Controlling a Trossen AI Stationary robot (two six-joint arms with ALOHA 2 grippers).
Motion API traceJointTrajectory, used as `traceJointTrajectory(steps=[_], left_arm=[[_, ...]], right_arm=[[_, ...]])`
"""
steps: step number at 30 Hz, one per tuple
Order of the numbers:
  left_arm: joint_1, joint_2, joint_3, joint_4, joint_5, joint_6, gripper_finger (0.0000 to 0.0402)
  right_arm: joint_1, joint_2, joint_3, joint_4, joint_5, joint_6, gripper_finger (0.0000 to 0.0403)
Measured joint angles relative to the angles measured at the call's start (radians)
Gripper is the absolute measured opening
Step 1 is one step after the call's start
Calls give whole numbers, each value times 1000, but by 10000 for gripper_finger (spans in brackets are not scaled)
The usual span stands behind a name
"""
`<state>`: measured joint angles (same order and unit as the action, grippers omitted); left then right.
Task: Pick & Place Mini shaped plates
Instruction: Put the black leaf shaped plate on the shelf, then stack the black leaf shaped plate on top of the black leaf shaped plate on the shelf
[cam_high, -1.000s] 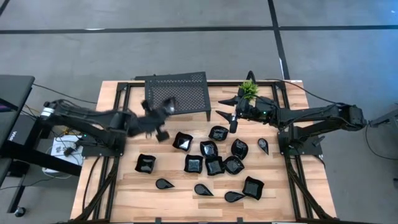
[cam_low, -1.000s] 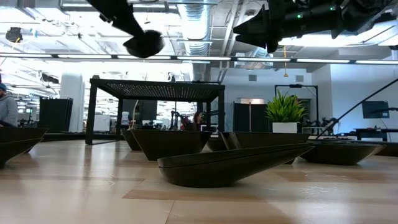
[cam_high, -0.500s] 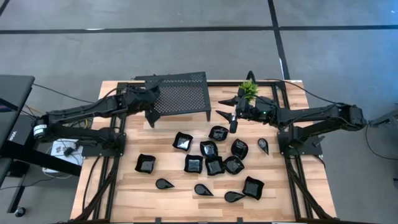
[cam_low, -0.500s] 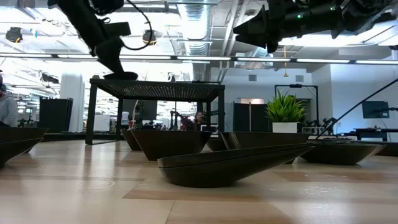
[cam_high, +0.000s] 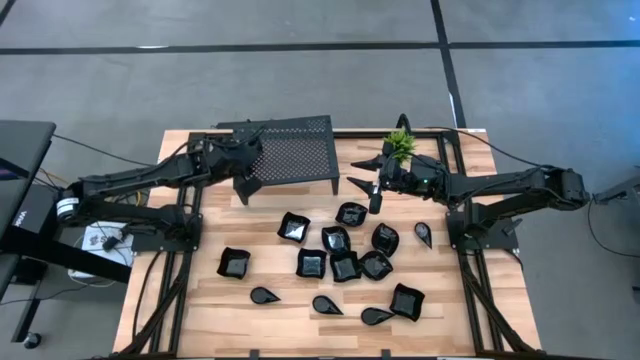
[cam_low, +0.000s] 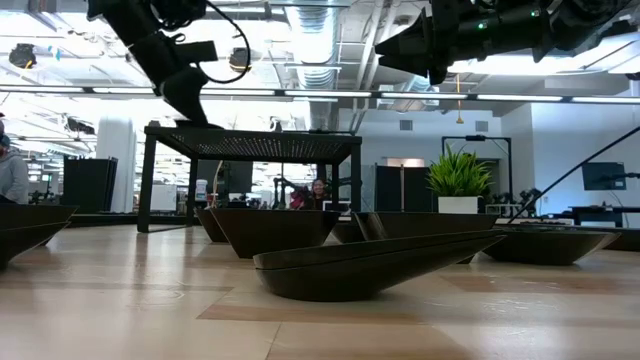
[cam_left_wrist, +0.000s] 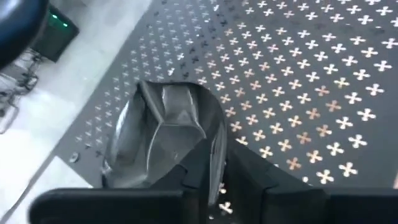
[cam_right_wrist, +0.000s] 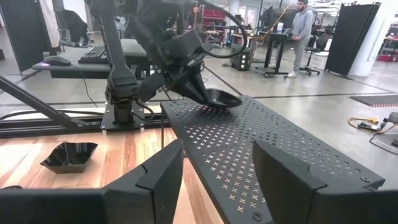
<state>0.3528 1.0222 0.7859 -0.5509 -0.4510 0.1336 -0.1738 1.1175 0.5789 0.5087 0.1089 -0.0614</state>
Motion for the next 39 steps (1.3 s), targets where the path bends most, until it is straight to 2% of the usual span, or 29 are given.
traceJointTrajectory(steps=[3,7,14,18,23,26,28,32,36,39], left_arm=[[-23,-7,28,0,-46,4,79],[-111,-38,63,6,-50,-27,97],[-323,-68,62,18,138,-140,98],[-435,-54,12,86,184,-219,98],[-547,-17,-115,312,190,-229,97],[-578,6,-175,473,188,-229,97],[-583,19,-195,524,189,-229,97],[-579,29,-202,533,168,-224,97],[-575,28,-204,533,151,-220,97],[-575,27,-204,537,152,-218,97]], right_arm=[[0,0,0,0,0,0,189],[0,0,0,-4,-6,1,192],[16,0,0,-34,-8,11,188],[41,0,0,-40,-31,45,188],[79,0,0,-142,-60,63,187],[91,0,0,-243,-60,70,185],[96,0,0,-313,-59,115,184],[104,53,1,-412,-57,211,181],[128,175,11,-445,-60,220,180],[149,250,65,-576,-61,216,180]])
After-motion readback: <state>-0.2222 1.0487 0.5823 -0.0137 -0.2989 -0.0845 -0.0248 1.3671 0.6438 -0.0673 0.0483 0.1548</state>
